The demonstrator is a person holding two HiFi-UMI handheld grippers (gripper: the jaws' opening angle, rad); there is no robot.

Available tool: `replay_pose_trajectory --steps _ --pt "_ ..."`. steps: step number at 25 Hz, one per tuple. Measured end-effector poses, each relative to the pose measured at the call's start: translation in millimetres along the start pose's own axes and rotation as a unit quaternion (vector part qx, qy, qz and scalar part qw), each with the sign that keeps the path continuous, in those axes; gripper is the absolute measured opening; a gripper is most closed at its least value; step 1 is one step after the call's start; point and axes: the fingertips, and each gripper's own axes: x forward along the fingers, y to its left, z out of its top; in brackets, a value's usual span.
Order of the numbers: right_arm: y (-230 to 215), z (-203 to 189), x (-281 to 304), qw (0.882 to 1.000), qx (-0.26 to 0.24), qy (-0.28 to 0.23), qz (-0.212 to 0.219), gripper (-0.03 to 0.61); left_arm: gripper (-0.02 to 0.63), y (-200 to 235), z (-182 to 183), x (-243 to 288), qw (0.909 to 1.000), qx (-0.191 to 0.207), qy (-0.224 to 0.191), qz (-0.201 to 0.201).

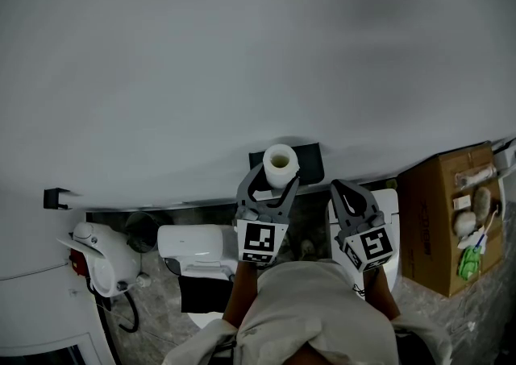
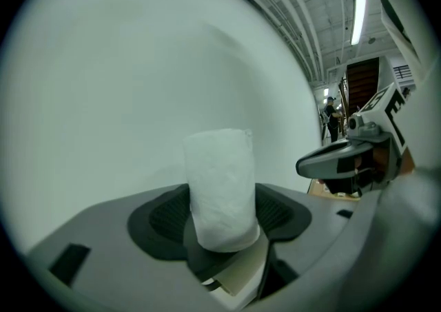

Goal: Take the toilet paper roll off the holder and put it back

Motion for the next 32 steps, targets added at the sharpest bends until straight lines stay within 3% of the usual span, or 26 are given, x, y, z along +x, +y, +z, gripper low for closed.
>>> replay_pose_trajectory --steps 20,32 --pt "6 -1 -5 1.0 -0.001 -0.004 -0.002 -0.003 0.321 1 3 -7 1.0 0.006 -0.004 0.0" --pt "20 8 -6 1.0 -0.013 -0.014 0.022 -0.003 0.318 10 19 -43 0.9985 -0.017 -0.044 0.027"
